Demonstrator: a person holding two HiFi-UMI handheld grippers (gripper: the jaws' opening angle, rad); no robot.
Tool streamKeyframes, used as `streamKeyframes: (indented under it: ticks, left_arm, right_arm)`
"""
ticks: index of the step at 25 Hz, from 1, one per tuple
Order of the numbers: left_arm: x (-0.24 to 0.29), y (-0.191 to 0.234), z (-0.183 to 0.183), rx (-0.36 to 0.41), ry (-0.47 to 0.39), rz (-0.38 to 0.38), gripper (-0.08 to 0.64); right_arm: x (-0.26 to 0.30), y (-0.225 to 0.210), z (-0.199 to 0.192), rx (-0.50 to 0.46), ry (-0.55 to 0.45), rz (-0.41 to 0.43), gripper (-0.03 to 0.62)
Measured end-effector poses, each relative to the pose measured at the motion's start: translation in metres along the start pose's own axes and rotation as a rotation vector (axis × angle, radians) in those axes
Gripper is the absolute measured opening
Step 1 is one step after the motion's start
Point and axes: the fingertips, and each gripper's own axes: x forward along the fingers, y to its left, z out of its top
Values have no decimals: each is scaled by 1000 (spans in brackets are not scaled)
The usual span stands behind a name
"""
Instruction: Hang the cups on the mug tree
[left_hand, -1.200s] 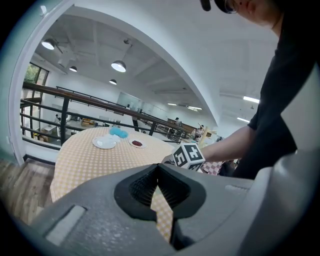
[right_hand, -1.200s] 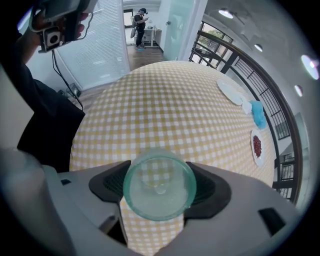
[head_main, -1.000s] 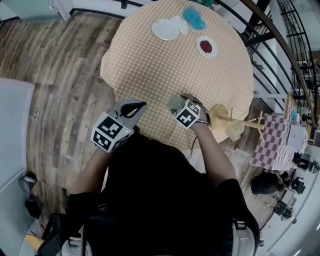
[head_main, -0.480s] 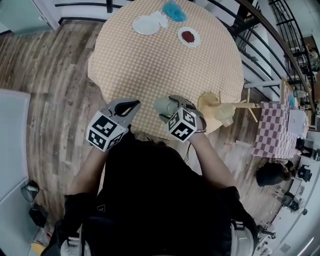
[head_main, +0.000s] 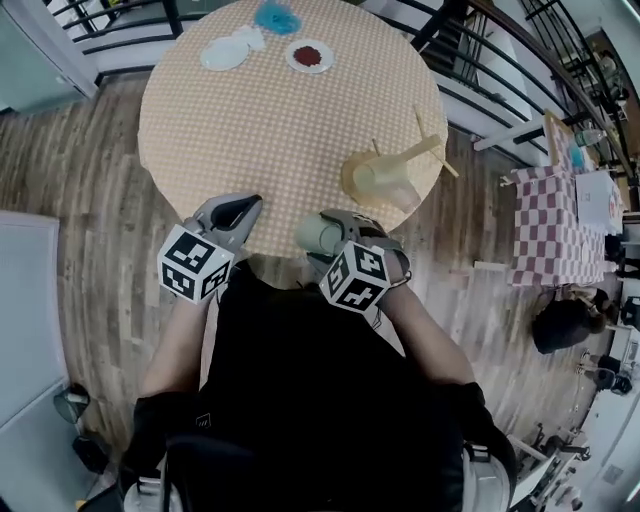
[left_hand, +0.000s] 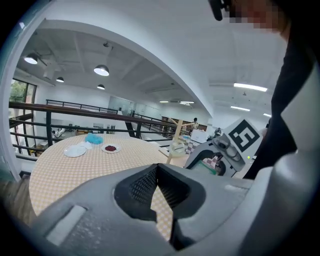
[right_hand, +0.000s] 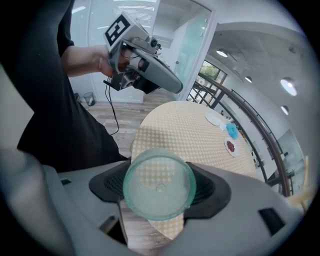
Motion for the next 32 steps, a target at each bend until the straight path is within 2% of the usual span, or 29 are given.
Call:
streamKeyframes:
  ticks: [6,11,17,22,26,32]
  left_arm:
    - [23,-58,11,34,0,31,6]
    - [42,-80,20,42,6,11,6]
    - [60,-73,52,50,-13,-18,6]
    - [81,-58,82,44,-47,-3,6]
    - [96,-68,87,13,-62,52,6]
    - [108,-89,95,-42,-95,209,6]
  right_arm:
    - [-64,3,-56,-72,-28,-76,347]
    - [-109,-18,-76,-78,-71,-137,347]
    - [-160,-59,-76,-71,-106,-229,347]
    - [-183,-94,-78,-113,-103,-294,347]
    - [-196,-105,-91,-189,-128,-263,347]
    - [-226,-122,-114,-295,-235,-227,347]
